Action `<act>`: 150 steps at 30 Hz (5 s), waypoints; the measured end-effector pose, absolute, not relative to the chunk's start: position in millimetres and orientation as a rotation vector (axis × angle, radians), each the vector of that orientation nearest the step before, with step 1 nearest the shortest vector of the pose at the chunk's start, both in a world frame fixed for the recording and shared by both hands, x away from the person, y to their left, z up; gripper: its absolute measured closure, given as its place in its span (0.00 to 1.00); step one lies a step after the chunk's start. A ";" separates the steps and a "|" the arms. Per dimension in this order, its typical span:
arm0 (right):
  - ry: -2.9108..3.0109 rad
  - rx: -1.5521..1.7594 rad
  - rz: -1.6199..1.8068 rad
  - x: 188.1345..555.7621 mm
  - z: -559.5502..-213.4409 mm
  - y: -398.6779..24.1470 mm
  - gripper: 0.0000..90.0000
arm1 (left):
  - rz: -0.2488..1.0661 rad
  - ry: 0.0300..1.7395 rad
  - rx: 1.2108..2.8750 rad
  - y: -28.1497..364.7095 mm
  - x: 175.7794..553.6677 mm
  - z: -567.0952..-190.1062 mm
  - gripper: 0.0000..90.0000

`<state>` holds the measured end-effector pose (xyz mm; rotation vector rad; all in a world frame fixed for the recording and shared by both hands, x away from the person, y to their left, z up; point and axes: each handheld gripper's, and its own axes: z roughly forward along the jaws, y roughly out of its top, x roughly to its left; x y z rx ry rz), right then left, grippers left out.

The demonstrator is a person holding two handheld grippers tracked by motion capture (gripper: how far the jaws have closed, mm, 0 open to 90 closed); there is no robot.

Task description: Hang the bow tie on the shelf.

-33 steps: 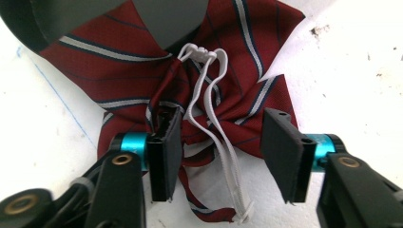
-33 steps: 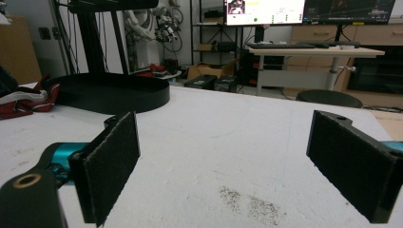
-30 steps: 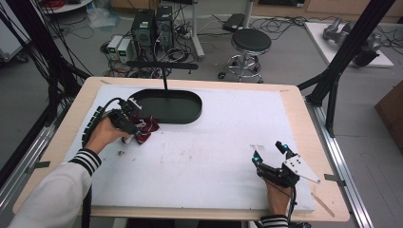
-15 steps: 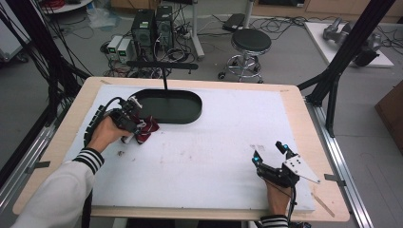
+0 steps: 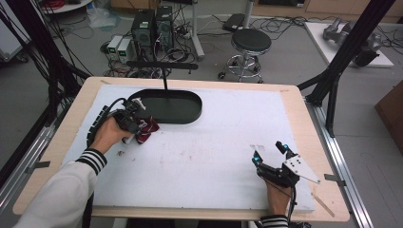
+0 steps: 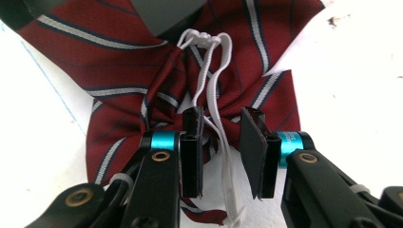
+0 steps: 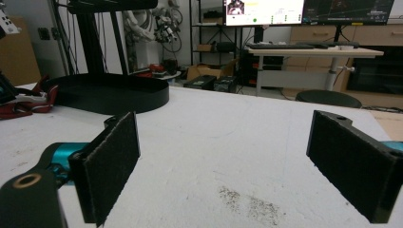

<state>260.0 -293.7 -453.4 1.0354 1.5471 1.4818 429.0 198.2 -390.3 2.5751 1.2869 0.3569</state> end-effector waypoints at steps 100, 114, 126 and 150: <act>1.545 1.036 1.480 259.8 -453.5 -293.4 0.11 | 0.552 1.056 1.979 238.1 414.6 -297.1 0.97; 1.545 1.037 1.481 259.8 -453.5 -293.4 0.11 | 0.616 0.956 1.852 227.8 424.3 -274.6 0.97; 1.543 1.047 1.484 258.8 -453.6 -292.5 0.11 | 0.613 0.945 1.817 215.1 458.6 -269.7 0.97; 1.548 1.031 1.481 259.2 -453.7 -292.6 0.11 | 0.677 0.952 1.795 196.8 508.5 -267.6 0.97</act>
